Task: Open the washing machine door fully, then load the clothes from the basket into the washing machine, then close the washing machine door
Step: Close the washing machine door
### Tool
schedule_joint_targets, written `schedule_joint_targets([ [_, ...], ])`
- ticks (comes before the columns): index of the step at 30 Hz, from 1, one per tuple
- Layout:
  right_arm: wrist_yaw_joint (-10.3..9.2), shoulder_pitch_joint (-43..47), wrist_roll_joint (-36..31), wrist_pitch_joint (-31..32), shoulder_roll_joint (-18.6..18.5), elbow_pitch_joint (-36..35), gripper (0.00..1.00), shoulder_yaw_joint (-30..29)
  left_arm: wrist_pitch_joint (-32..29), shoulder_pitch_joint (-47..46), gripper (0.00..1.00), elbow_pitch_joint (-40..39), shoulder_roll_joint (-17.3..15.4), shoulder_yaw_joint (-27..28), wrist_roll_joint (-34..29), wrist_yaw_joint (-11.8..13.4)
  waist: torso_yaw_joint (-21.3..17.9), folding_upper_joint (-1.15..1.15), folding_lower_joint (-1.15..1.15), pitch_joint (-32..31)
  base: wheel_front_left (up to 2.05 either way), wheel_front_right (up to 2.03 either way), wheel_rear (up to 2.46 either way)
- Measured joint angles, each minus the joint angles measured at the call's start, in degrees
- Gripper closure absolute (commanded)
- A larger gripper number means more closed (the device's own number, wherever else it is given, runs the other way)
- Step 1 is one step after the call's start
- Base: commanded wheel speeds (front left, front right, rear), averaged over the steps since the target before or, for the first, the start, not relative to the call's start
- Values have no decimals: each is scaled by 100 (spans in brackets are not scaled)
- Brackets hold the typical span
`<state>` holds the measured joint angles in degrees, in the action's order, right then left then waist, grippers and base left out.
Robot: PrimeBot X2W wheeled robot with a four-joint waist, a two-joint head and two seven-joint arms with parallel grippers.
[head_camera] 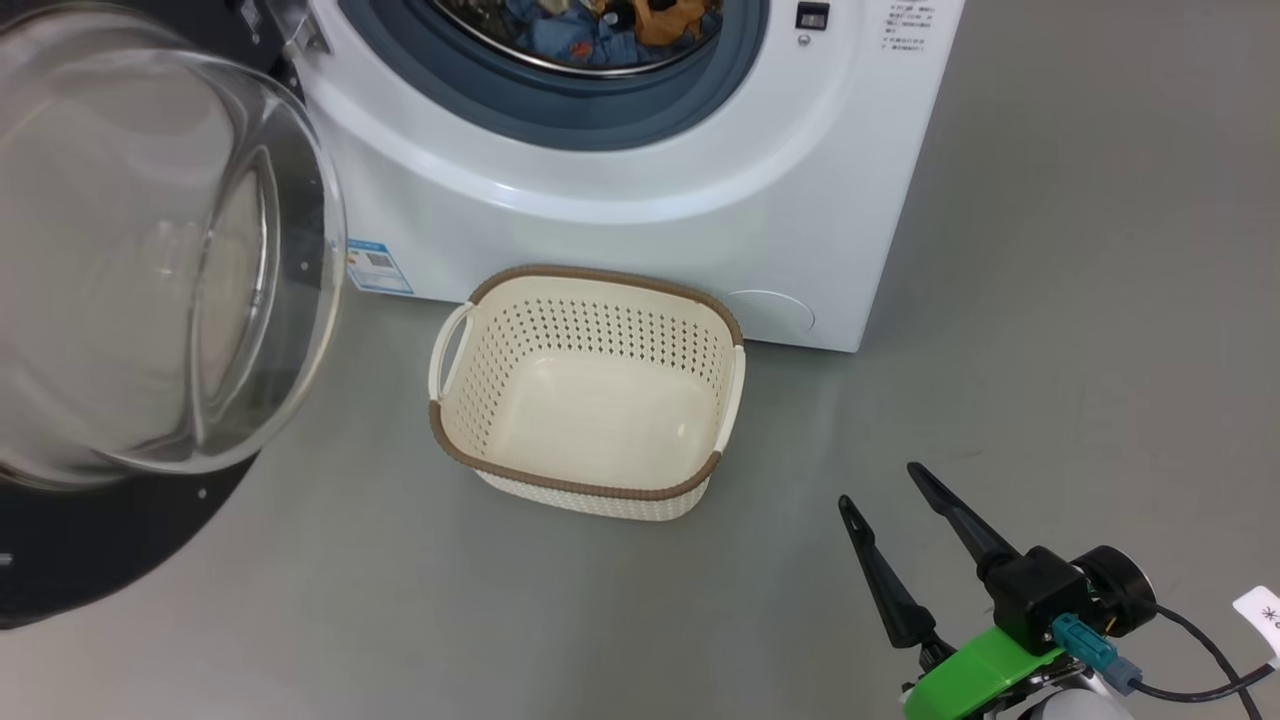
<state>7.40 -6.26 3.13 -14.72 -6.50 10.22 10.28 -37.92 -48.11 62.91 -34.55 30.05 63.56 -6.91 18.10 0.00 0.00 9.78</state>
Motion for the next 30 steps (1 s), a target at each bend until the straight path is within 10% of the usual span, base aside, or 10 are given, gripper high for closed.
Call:
schedule_joint_targets([
  [30, 0, 87, 54, 0, 272, 38, 0, -190, -1460, 2157, 100, -3295, 1363, -274, 1204, -1, -136, 0, 0, -605, 0, 0, 0],
])
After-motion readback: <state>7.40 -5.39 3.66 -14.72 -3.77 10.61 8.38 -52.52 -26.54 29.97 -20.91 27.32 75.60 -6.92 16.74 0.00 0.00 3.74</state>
